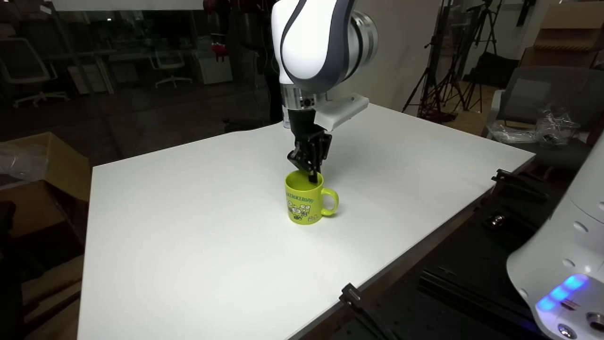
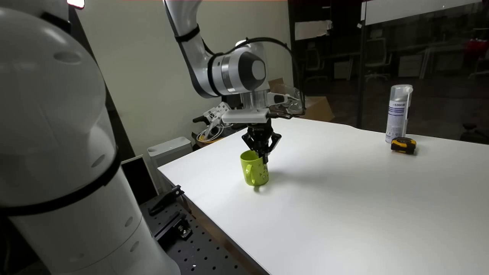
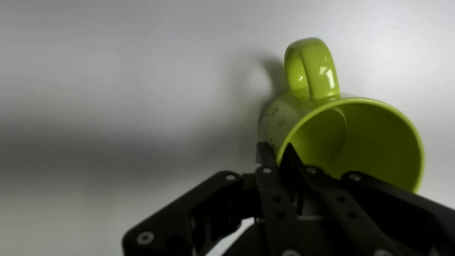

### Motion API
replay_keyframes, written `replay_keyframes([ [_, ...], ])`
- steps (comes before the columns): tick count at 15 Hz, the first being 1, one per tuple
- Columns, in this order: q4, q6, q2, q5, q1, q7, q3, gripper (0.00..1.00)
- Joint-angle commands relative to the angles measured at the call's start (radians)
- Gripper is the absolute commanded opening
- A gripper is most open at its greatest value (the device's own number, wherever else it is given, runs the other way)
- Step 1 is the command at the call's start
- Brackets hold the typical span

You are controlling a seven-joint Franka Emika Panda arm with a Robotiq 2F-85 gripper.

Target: Slide the mug forward towards the right

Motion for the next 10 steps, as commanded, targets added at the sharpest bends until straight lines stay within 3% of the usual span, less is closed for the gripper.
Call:
replay_keyframes([
  [1, -0.003, 0.019, 0.0, 0.004, 0.002, -0.017, 0.003, 0.03],
  [2, 0.001, 0.001, -0.001, 0.004, 0.002, -0.014, -0.002, 0.1],
  [7, 0.0, 0.003, -0.001, 0.004, 0.002, -0.021, -0.001, 0.1],
  [8, -0.004, 0.001, -0.003, -0.007, 0.01, -0.015, -0.002, 0.03],
  [10, 0.007, -0.003, 0.002, 0.021, -0.006, -0.023, 0.001, 0.03],
])
